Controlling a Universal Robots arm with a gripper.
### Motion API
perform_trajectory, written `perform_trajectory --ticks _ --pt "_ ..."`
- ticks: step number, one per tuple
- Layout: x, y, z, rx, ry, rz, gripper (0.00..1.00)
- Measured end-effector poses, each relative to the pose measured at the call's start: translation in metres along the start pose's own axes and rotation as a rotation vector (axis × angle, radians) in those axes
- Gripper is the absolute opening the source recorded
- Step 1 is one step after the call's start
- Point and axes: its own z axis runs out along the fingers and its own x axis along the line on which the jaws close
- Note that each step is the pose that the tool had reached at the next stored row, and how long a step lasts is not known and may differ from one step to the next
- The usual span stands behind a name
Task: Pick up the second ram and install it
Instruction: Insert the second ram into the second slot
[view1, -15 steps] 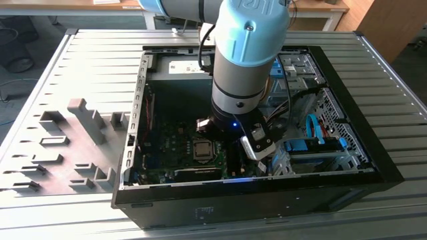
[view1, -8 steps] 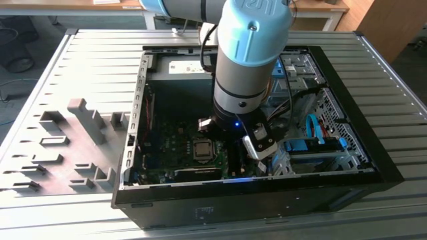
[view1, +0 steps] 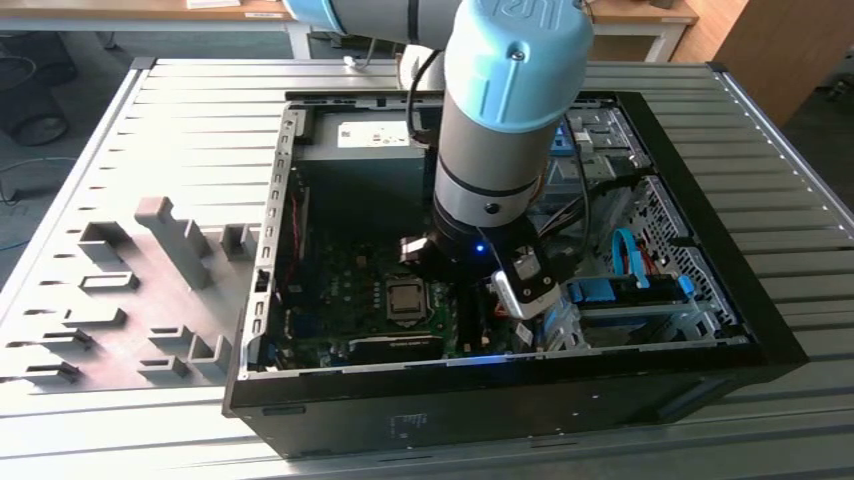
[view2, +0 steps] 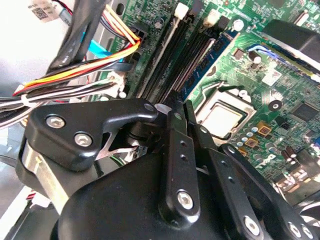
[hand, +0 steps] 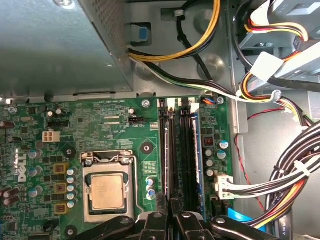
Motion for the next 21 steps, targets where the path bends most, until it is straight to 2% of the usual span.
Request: perform_trajectory --ticks 8,20,21 --pt "-0.0007 0.0006 -0.0048 -0.0001 -0.0002 0.000 0.14" --pt "-0.0010 0.0055 -0.0044 -0.0001 -0.0004 0.003 0.14" --pt "-0.0027 0.0057 -0.0044 0.0000 -0.0002 0.003 0.14"
